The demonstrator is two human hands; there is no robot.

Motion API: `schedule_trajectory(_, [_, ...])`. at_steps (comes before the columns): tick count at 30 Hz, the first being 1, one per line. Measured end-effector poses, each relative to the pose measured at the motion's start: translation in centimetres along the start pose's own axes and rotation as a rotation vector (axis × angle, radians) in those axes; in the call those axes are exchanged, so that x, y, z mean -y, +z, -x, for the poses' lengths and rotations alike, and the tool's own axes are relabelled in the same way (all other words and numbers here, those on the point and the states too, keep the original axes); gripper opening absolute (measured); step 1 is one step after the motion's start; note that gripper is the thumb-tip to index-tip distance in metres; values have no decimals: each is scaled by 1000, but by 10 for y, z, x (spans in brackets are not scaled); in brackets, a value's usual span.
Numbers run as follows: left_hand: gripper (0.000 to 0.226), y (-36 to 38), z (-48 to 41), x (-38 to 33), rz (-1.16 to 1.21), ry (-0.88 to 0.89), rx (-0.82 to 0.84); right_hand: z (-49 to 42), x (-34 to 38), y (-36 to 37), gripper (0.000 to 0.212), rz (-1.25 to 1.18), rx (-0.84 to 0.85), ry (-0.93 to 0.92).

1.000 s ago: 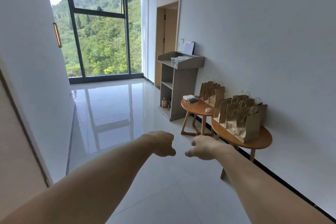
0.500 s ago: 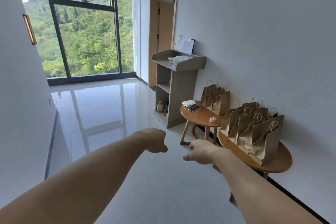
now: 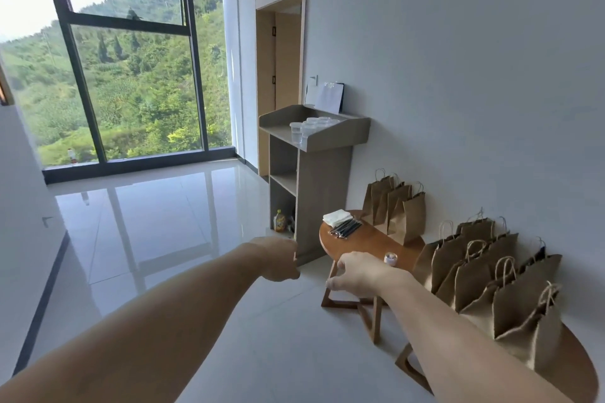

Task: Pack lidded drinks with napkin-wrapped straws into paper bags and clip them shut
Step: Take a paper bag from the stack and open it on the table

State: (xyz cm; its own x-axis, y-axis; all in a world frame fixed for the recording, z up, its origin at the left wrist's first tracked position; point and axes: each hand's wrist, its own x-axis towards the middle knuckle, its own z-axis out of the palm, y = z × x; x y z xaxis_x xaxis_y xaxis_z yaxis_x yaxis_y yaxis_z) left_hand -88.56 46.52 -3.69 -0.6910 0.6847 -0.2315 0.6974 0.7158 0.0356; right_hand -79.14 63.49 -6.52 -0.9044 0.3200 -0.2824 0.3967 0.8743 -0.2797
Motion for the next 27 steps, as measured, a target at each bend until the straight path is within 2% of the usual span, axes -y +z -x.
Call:
schedule_trajectory(7, [52,-35,-128,15,-9,38,-13,-116,-23,-45,58,-16,-4,19])
schedule_trajectory(16, [37,-63,-307,71,-8,202,-22,-286,-30,-82,57,-56,-27,118])
schedule_trajectory(23, [40,-105,-448,129,-18,225,-20,-402,-25,-126,53,-71,-116,215])
schedule_trajectory(27, [46,-112,-512,133,-28,292,0,-447,-39,-139,50,-76,-75,275])
